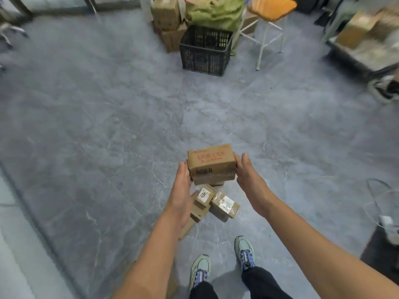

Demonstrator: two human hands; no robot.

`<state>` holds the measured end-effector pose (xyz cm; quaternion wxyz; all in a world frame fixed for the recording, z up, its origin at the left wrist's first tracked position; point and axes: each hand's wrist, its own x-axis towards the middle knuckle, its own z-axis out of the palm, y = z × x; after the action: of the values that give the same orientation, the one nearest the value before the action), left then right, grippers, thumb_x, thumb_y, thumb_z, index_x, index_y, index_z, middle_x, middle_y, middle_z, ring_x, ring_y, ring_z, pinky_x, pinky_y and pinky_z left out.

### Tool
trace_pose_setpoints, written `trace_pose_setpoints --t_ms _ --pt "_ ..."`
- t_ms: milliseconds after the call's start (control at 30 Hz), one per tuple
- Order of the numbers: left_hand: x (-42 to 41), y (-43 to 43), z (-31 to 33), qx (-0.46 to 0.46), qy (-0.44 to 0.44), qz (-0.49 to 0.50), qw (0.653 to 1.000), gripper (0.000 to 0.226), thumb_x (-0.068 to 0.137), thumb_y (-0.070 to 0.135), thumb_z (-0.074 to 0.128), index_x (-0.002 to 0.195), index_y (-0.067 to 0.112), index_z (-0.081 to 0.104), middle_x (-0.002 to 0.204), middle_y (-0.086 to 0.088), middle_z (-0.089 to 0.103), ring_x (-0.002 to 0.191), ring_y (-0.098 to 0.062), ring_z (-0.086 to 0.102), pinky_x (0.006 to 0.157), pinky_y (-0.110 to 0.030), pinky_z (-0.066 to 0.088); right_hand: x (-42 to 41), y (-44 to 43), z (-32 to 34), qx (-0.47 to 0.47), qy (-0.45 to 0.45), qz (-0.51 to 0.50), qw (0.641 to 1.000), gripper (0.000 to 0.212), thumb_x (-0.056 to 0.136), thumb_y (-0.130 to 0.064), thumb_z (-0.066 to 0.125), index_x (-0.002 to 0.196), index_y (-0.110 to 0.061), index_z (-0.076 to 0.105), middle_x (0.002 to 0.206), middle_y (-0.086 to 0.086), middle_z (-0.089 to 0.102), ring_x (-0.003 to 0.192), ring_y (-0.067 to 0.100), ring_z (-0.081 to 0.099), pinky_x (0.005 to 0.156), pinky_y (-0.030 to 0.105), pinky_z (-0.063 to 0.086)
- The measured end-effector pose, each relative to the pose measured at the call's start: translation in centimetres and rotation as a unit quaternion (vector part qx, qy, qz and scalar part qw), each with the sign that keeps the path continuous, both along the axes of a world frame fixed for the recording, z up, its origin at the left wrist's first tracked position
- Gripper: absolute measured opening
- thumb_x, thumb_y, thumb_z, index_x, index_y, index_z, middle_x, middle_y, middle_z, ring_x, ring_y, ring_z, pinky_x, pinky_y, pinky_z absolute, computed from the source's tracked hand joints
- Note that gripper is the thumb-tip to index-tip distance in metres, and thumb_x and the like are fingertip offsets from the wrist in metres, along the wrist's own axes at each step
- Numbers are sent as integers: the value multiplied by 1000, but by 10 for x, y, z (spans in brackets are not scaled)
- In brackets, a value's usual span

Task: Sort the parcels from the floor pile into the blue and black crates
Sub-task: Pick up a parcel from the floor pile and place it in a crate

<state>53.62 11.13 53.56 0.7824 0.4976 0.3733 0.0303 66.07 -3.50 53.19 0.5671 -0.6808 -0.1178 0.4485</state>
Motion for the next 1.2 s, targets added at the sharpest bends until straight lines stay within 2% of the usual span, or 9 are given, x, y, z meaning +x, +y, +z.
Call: trace_pose_setpoints --t_ms 67,167,267,367,567,767,967,1067,1200 --pt "1 4 23 8 -14 -48 999 59 101 73 15 144 51 48 141 23 60 139 -1 45 117 -51 25 -7 -7 21 2 -6 -44 999 66 95 -85 15 150 -59 41 159 -30 38 152 1 28 121 32 14" --pt "5 5 51 22 -33 -119 992 61 99 76 16 147 51 44 145 20 57 143 -6 41 117 -55 25 -19 -22 44 -11 -13 -123 992 68 96 -84 22 156 -56 29 156 -34 26 157 3 18 122 31 12" --pt "13 -4 71 26 -52 -183 981 59 100 73 16 147 52 45 145 22 56 143 -4 41 119 -56 25 -32 -43 66 30 -38 -163 985 54 97 -83 14 139 -70 46 159 -27 39 154 5 25 129 40 13" --pt "26 -22 87 29 -65 -247 966 60 99 75 19 149 52 43 147 22 54 144 -5 39 121 -61 21 -45 -71 89 36 -52 -222 973 45 96 -82 14 124 -79 50 154 -27 44 152 2 27 130 44 14" --pt "52 -93 119 45 -89 -367 925 61 97 77 21 147 53 45 146 22 56 143 -6 40 119 -58 25 -71 -150 118 46 -73 -326 941 58 95 -84 14 138 -67 49 156 -26 44 152 0 27 131 44 13" --pt "61 -196 139 84 -97 -457 880 55 94 80 22 134 60 55 140 25 58 141 -5 41 117 -52 32 -111 -244 139 40 -96 -422 900 48 95 -84 17 127 -77 51 156 -29 44 151 -2 27 131 42 13" --pt "32 -326 153 89 -107 -549 824 47 97 77 21 121 68 60 134 30 61 137 0 44 113 -49 36 -181 -357 150 25 -104 -523 846 40 99 -76 15 110 -85 53 147 -35 48 148 -3 31 130 38 15" --pt "7 -393 159 91 -115 -604 784 47 97 77 20 124 69 57 139 30 57 139 -1 42 114 -49 35 -223 -414 152 25 -90 -574 813 38 95 -77 17 103 -87 53 132 -44 53 139 -8 39 127 34 19" --pt "-32 -479 160 84 -130 -670 726 54 95 80 19 138 64 49 144 29 53 142 -2 40 117 -52 33 -290 -489 143 21 -89 -632 770 49 99 -76 18 133 -68 52 141 -33 58 142 -4 42 129 39 20"
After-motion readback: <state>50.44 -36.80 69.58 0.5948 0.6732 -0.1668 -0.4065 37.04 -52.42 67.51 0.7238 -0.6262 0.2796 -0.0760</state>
